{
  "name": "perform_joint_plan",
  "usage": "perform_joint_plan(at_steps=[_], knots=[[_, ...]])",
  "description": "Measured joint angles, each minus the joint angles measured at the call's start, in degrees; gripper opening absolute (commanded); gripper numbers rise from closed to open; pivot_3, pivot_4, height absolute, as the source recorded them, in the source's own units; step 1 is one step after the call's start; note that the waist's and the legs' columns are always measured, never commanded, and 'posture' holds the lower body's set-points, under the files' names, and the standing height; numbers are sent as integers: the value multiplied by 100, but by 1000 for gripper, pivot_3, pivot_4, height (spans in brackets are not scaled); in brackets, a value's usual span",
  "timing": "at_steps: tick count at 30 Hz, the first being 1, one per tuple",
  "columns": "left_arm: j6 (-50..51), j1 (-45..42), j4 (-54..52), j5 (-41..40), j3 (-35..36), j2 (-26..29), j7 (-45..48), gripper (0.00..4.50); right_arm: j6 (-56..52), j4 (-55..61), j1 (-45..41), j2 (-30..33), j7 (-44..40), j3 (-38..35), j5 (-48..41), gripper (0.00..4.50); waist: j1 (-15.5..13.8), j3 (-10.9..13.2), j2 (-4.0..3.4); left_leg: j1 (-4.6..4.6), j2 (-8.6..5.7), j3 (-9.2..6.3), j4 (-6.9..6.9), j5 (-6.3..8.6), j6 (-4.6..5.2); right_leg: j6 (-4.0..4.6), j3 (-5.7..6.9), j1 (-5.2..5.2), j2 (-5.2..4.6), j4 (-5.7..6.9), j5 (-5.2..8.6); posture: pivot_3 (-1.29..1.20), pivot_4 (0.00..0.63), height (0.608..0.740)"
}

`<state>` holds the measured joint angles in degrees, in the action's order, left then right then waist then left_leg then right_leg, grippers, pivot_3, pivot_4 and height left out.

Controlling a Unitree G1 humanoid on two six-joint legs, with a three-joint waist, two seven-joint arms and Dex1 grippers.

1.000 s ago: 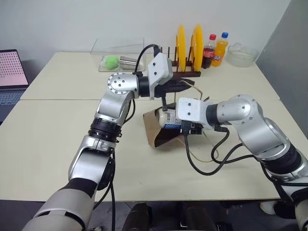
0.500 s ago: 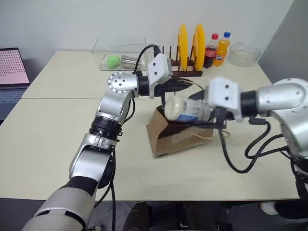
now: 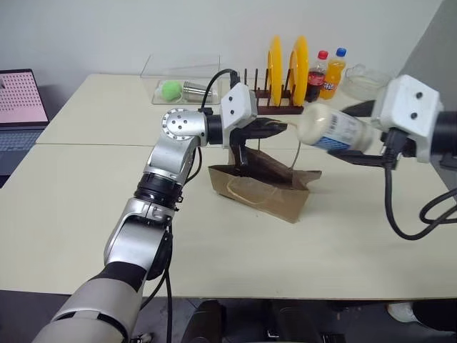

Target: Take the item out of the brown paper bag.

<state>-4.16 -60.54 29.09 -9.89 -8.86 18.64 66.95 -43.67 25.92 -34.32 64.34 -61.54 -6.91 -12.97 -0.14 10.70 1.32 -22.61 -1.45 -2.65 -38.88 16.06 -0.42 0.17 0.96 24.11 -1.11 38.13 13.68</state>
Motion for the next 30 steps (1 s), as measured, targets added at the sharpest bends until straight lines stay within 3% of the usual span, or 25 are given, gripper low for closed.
perform_joint_plan(at_steps=[5, 14, 21, 22, 25, 30], knots=[[9, 0, -14, -1, 0, 12, 2, 0, 763, -747, 677, -196, 433, 176, 443, 3094, 41, 1, -2, 9, 3, 17, 1, -1, 1, -2, -18, 7, 4, 14, -2, 0, 150, 740], [149, 43, -259, -3, 0, 85, -3, 0, 2391, -3166, 400, -908, 842, 1470, 1529, 3093, 66, 2, -4, 32, 4, 44, 1, -2, 0, -3, -37, 13, 5, 52, -1, 0, 150, 740], [253, 141, -413, -4, 0, 127, -9, 0, 3030, -4060, 79, -1083, 781, 1766, 1892, 3093, 50, 4, -6, 30, 4, 45, 0, -2, -1, -2, -33, 13, 3, 56, -1, 0, 150, 740], [255, 141, -419, -4, 0, 127, -10, 0, 3053, -4113, 73, -1099, 765, 1785, 1900, 3653, 49, 4, -6, 30, 4, 45, 0, -2, -1, -2, -34, 13, 3, 56, -1, 0, 150, 740], [262, 141, -440, -4, 0, 124, -12, 0, 3073, -4204, 48, -1132, 666, 1796, 1897, 4463, 50, 4, -6, 31, 4, 46, 0, -2, -1, -2, -34, 13, 3, 58, -1, 0, 150, 740], [267, 141, -443, -4, 0, 116, -15, 0, 3074, -4192, 5, -1129, 636, 1781, 1888, 4463, 50, 4, -6, 33, 4, 45, 0, -2, -1, -2, -34, 11, 3, 60, -1, 0, 150, 740]])
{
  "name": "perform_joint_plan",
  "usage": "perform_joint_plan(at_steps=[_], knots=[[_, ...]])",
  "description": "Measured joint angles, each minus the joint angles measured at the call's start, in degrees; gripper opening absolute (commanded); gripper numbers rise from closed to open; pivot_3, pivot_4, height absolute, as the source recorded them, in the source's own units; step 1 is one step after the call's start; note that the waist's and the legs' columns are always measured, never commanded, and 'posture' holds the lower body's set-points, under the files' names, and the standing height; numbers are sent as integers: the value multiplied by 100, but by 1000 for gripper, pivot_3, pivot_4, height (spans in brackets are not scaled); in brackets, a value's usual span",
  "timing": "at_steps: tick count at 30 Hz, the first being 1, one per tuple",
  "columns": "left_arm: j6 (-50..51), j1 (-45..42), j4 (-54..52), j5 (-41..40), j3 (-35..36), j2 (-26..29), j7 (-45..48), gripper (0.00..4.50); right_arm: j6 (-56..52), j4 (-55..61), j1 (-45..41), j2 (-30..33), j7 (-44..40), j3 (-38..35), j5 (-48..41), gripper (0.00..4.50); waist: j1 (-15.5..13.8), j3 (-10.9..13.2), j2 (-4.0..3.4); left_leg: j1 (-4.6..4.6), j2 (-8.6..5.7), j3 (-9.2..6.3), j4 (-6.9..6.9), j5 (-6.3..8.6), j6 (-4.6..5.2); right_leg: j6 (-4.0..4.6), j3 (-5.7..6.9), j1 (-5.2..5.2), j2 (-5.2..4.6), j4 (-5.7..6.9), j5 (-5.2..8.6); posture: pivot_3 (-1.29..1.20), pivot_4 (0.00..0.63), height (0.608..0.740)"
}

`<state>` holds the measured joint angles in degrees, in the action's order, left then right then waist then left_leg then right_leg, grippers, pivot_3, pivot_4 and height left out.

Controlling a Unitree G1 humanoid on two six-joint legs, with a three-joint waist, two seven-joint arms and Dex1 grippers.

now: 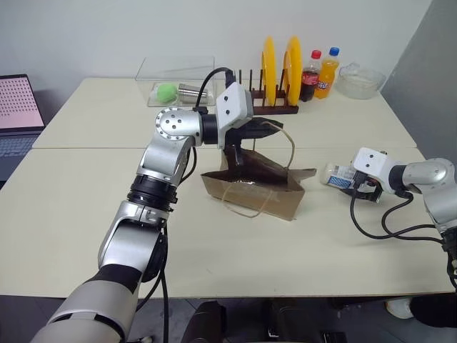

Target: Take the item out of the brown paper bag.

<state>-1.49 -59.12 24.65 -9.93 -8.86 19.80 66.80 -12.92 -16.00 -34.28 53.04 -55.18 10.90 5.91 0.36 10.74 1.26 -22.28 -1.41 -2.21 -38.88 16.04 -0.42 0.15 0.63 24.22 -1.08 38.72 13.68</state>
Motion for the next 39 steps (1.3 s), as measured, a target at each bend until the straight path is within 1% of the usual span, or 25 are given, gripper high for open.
perform_joint_plan(at_steps=[3, 6, 10, 13, 14, 16, 18, 19, 20, 22, 25, 28, 29, 34, 37, 39], knots=[[9, 1, -2, -1, 0, -12, -4, 0, -44, 207, 64, 92, -89, -84, -50, 4463, -4, 0, 0, 0, 0, -1, -1, 0, 0, 0, 0, 0, 0, 0, 0, 0, 150, 740], [28, 11, -11, -5, 0, -28, -8, 0, -323, 823, 252, 301, -294, -353, -294, 4463, -7, 0, 0, 0, 0, -1, -1, 0, 0, 0, 1, 0, 0, 1, 0, 0, 150, 740], [104, 40, -65, -9, -3, -50, -19, 0, -1031, 2046, 683, 592, -477, -1096, -851, 4463, -17, 0, 0, 0, 0, -8, -1, 1, 1, -1, 6, -3, 0, 1, 1, 0, 150, 740], [138, 64, -109, -8, -4, -44, -50, 0, -1669, 3063, 1233, 658, -471, -1861, -1338, 4463, -27, 0, 1, 0, 0, -12, -1, 1, 1, -4, 8, -6, 0, -1, 2, 0, 150, 740], [168, 77, -129, -10, -5, -46, -67, 0, -2023, 3626, 1553, 522, -431, -2308, -1629, 4463, -37, 0, 1, 0, 0, -17, -1, 1, 1, -8, 12, -9, 0, -2, 5, 0, 150, 740], [260, 103, -130, -10, 0, -21, -104, 0, -2533, 4519, 2001, 206, -314, -2867, -2138, 4463, -33, 0, 1, 1, 0, -18, -1, 1, 1, -14, 10, -8, 0, 0, 8, 0, 150, 740], [339, 106, -127, -12, -1, -12, -114, 0, -2955, 5428, 2578, -340, -69, -3417, -2612, 4463, -44, 0, 2, 2, 1, -29, -1, 1, 0, -27, 19, -14, 0, -1, 16, 0, 150, 740], [382, 106, -118, -12, 3, 13, -115, 0, -3151, 5884, 2904, -599, 80, -3551, -2833, 4463, -45, 0, 1, 1, 0, -28, -1, 1, 0, -28, 18, -12, 0, 1, 17, 0, 150, 740], [422, 107, -111, -14, 12, 32, -113, 0, -3331, 6335, 3230, -896, 287, -3612, -3028, 4463, -45, 0, 2, 1, 0, -31, -2, 1, 0, -29, 19, -13, 0, 3, 17, 0, 150, 740], [512, 107, -83, -14, 18, 38, -101, 0, -3592, 7067, 3642, -1388, 793, -3480, -3291, 4463, -26, 0, 1, 6, -1, -21, -4, 1, 0, -31, 10, -12, -1, 7, 18, 0, 150, 740], [531, 103, 5, -10, 11, 25, -91, 0, -3622, 7108, 3756, -1609, 1521, -3079, -3321, 4463, -10, -1, 3, 28, -2, -3, -4, 1, 2, -32, -3, -23, -1, 1, 19, 0, 150, 740], [496, 101, 130, 54, -8, 35, -87, 553, -3530, 7108, 3774, -1672, 2091, -2543, -3129, 4500, -10, -1, 3, 30, 0, -7, -1, 1, 2, -31, 1, -22, 3, 3, 21, 0, 150, 740], [488, 96, 203, 95, -26, 36, -82, 826, -3492, 7109, 3781, -1695, 2263, -2387, -3084, 4500, -11, -1, 4, 29, 0, -7, 0, 1, 2, -31, 1, -21, 4, 3, 22, 0, 150, 740], [462, 88, 301, 164, -55, 128, 50, 2369, -3381, 7109, 3871, -1690, 2656, -2066, -2874, 4500, -11, -1, 4, 24, 0, -7, 1, 1, 1, -31, 1, -18, 3, 3, 22, 0, 150, 740], [442, 85, 301, 204, -55, 217, 91, 3388, -3333, 7108, 3955, -1678, 2716, -1959, -2791, 4500, -14, -1, 4, 24, 0, -9, 1, 1, 1, -31, 3, -18, 3, 3, 22, 0, 150, 740], [400, 86, 287, 205, -50, 279, 98, 3986, -3260, 7108, 3964, -1670, 2735, -1892, -2745, 4500, -12, -1, 4, 25, 0, -8, 1, 2, 2, -31, 2, -18, 3, 2, 22, 0, 150, 740]])
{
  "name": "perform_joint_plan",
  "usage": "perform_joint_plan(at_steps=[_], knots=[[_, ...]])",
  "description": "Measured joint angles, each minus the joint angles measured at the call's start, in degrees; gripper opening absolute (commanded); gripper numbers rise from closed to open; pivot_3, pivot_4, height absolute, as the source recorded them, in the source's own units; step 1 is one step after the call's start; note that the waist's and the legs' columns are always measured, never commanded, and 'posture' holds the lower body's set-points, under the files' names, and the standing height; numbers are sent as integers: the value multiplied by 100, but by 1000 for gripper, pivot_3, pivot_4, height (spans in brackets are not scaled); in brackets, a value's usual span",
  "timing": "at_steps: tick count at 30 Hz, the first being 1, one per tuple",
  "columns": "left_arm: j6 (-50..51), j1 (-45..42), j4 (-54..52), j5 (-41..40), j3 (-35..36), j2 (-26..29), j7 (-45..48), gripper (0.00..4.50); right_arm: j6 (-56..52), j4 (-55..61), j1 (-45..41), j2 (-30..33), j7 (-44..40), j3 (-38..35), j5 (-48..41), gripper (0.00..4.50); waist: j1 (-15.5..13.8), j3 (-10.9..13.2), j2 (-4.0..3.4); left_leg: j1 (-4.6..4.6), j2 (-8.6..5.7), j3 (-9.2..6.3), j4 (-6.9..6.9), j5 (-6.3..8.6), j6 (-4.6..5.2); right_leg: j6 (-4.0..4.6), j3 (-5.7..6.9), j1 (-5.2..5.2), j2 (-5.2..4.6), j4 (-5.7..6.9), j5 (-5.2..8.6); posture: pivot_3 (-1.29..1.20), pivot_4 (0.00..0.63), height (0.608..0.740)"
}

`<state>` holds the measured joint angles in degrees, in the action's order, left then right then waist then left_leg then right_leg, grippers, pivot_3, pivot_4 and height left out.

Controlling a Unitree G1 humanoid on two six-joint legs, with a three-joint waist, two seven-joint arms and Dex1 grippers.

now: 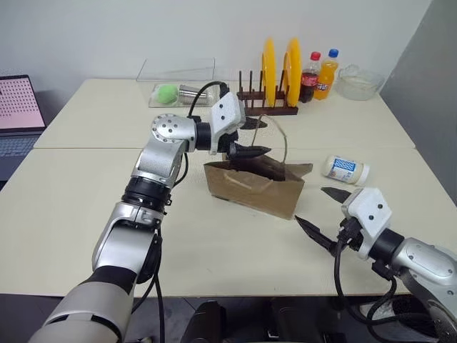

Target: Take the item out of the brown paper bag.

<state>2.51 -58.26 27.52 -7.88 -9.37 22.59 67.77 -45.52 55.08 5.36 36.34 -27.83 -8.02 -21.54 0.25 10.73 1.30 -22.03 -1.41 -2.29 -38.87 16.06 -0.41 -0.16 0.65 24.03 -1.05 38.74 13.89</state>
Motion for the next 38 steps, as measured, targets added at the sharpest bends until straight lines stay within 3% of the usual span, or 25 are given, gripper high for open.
perform_joint_plan(at_steps=[1, 9, 14, 20, 25, 30, 38], knots=[[-16, 0, -23, -2, 5, 34, 12, 4275, 35, -1, 8, 1, 2, 27, 5, 4500, 0, 0, 0, 0, 0, 0, 0, 0, 0, 0, 0, 0, 0, 0, 0, 0, 150, 740], [634, 419, -1022, -462, 267, 515, 166, 4275, 434, -92, 45, 122, -135, 128, 64, 4500, 12, 0, 0, 2, 1, -1, 0, 0, 0, 0, 0, 0, 0, 2, 0, 0, 150, 740], [1561, 845, -1817, -977, 581, 1173, 275, 4275, 688, -300, 90, 200, -329, 98, 68, 4500, 21, 0, 0, 3, 2, -3, 0, 0, 0, 0, 2, -1, 0, 2, 1, 0, 150, 740], [2115, 1613, -2366, -1032, 1533, 1632, -897, 4275, 1093, -483, 315, -98, -311, -297, 0, 4500, 16, -2, -1, 8, 4, -5, 4, 0, 0, 0, 1, -4, -1, 1, 1, 0, 150, 740], [2719, 3461, -3565, -962, 2125, 1346, -2274, 4275, 1883, -730, 1162, -799, -191, -432, 81, 4500, -13, -4, 2, 6, 6, -7, 8, 1, -2, 1, -1, -3, -7, -2, 1, 0, 150, 740], [2866, 5185, -4649, -913, 2171, 716, -3146, 4275, 2829, -1305, 1482, -1536, 129, -309, 479, 4500, -20, -9, 11, 13, 7, -5, 7, 1, -2, 3, -4, -9, -9, -10, 1, 0, 150, 740], [2118, 6595, -4952, -660, 2101, 346, -3583, 4275, 3423, -2040, 1237, -1856, 486, -186, 900, 4500, -23, -12, 7, 22, 7, -6, 11, 2, -1, 14, 2, -19, -9, -9, 9, 0, 150, 740]])
